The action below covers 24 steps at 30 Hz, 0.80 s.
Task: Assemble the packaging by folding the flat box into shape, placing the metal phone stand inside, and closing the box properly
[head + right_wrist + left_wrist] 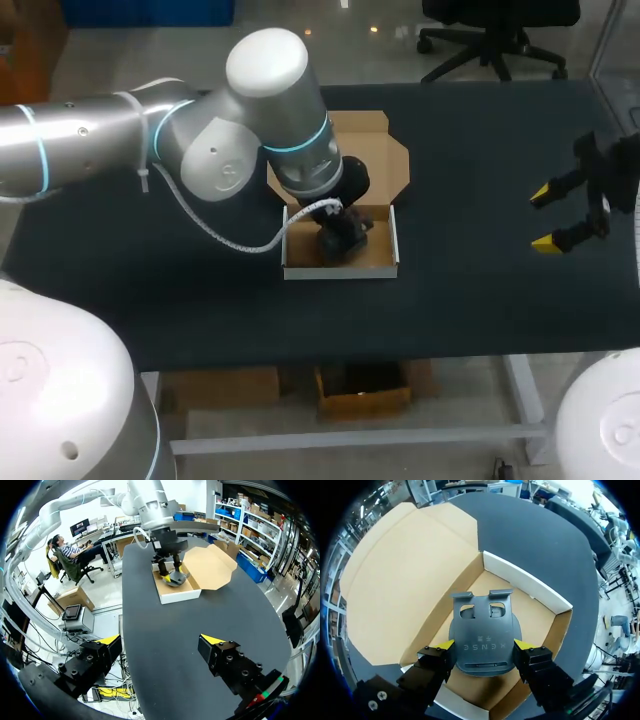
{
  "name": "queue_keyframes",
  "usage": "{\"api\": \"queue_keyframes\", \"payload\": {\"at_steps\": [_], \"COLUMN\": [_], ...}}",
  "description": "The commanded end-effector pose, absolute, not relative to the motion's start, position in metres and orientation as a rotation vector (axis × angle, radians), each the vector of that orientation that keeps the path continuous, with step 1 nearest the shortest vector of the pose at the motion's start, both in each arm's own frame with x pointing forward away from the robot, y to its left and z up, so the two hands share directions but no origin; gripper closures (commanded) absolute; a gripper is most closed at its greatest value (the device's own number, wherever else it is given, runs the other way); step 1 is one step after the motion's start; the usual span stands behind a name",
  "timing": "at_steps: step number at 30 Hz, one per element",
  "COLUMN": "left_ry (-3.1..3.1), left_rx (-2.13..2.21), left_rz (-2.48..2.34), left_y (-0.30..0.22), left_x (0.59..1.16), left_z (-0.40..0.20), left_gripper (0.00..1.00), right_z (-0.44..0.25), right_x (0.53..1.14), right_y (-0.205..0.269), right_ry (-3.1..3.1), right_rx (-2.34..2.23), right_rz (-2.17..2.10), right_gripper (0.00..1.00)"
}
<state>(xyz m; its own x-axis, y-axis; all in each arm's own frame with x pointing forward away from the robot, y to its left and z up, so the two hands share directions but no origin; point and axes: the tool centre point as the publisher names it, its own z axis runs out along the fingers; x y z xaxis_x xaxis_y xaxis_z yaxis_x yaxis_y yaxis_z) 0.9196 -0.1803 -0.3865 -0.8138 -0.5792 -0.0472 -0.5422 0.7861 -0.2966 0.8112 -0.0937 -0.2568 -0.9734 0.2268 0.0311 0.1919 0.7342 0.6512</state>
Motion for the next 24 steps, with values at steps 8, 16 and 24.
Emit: {"api": "queue_keyframes", "payload": {"at_steps": [8, 16, 24], "left_ry": [2.841, 2.829, 2.799], "left_rx": [-0.902, -0.918, -0.995], "left_rz": [-0.377, -0.370, -0.346], "left_y": [-0.183, -0.181, -0.174], "left_x": [0.926, 0.929, 0.922], "left_z": [-0.390, -0.389, -0.380], "left_gripper": [0.28, 0.00, 0.00], "right_z": [-0.256, -0.256, -0.256], "right_x": [0.811, 0.811, 0.811], "right_y": [-0.094, -0.094, -0.094], "right_ry": [2.880, 2.880, 2.880], "right_rx": [0.347, 0.347, 0.347], "right_rz": [1.073, 1.073, 1.073], "right_gripper": [0.00, 0.00, 0.00]}}
